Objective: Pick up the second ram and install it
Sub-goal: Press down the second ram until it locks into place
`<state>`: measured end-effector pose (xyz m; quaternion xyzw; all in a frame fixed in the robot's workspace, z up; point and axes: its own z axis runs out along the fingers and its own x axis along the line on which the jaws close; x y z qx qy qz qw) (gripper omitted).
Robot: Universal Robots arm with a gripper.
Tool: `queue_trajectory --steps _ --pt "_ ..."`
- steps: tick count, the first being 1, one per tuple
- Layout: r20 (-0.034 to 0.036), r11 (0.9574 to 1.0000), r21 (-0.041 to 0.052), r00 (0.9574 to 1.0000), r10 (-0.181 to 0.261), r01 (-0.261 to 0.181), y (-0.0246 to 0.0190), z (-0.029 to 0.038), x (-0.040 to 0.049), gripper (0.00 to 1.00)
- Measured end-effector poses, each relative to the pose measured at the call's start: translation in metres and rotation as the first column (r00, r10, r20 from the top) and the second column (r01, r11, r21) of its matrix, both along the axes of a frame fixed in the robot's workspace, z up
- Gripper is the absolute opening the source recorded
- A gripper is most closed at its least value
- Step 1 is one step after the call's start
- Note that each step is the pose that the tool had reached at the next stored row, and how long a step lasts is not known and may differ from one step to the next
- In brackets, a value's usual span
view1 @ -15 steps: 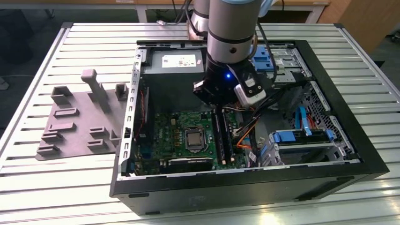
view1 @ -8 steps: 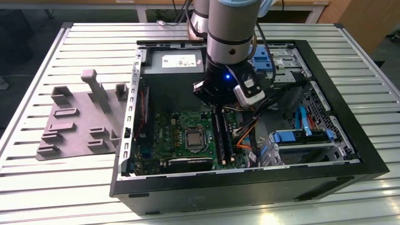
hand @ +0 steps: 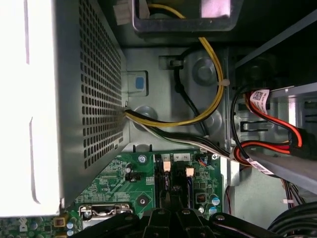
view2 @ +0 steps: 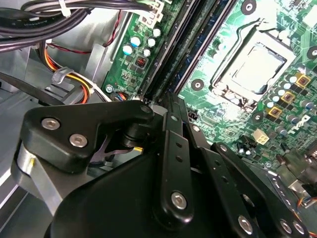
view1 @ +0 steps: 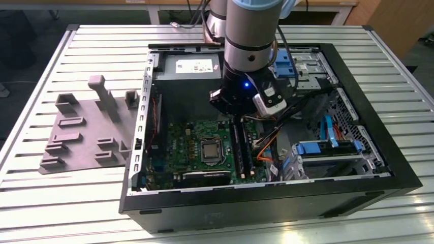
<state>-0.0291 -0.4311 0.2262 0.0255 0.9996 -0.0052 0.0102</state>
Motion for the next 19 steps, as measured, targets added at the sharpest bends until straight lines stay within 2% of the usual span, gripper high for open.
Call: queue_trajectory --steps 19 --pt "-0.0001 1.0000 0.0003 1.0000 0.000 0.000 0.0003 -0.0085 0.0000 0.11"
